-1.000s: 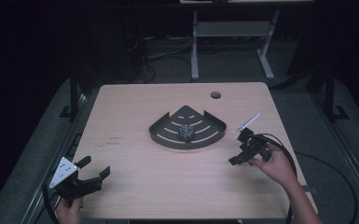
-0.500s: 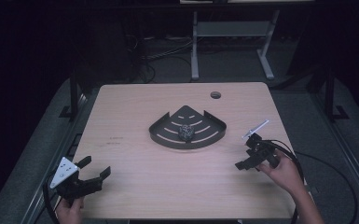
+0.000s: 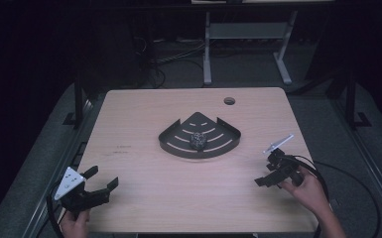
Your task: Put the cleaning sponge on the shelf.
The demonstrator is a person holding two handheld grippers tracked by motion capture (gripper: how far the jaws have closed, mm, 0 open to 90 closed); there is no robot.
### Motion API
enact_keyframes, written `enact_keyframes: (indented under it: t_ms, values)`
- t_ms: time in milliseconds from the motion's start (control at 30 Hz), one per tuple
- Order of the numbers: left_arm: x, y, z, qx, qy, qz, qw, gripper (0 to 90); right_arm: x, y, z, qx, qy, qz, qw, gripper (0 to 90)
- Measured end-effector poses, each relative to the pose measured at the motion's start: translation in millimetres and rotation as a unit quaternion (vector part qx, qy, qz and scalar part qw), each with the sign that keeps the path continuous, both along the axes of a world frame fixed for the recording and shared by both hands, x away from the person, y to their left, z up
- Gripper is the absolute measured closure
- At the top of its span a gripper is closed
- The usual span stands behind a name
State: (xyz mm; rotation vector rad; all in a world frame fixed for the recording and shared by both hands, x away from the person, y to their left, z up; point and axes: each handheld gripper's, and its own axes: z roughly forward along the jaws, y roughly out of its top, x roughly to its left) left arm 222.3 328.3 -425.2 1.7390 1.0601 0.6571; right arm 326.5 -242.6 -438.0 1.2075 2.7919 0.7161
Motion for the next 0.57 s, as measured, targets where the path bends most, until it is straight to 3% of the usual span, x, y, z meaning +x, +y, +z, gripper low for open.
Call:
enact_keyframes:
  t_ms: [433,567]
  values:
    - [1.0,-4.6,-1.4,0.001,0.003,-0.008,1.0,13.2,-17.8,-10.7,-4.5,0.021,-0.01,-0.018,0.9996,17.5]
    - [2.0,-5.8,-2.3,0.002,0.005,-0.008,1.0,13.2,-27.4,-8.2,-6.7,0.023,-0.025,-0.018,0.9993,17.1]
